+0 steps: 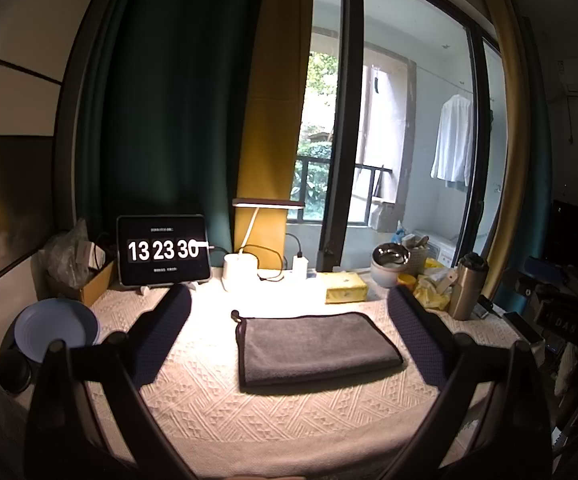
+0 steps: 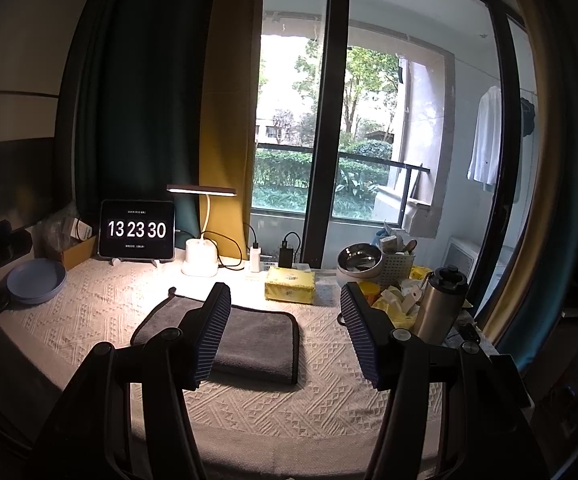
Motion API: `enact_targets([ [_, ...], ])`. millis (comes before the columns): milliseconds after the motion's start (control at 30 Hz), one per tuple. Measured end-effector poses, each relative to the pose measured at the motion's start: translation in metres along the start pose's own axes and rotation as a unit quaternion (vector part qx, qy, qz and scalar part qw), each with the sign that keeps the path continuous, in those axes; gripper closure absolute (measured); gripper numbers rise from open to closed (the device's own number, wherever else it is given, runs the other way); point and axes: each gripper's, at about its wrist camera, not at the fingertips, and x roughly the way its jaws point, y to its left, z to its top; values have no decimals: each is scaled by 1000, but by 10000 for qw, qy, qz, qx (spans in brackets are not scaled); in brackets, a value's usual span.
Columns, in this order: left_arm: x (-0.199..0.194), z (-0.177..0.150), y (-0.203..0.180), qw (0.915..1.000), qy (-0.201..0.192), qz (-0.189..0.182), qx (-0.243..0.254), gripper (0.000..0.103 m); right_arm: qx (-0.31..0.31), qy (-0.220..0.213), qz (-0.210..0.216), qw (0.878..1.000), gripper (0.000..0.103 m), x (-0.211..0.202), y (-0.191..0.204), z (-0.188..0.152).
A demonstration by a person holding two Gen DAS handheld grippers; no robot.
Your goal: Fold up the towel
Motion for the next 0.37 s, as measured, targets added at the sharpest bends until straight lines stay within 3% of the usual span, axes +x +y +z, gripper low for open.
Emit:
enact_targets([
  [367,9,-3,-1,10000,97,-17,13,4,27,47,26,10000,42,5,-2,-1],
])
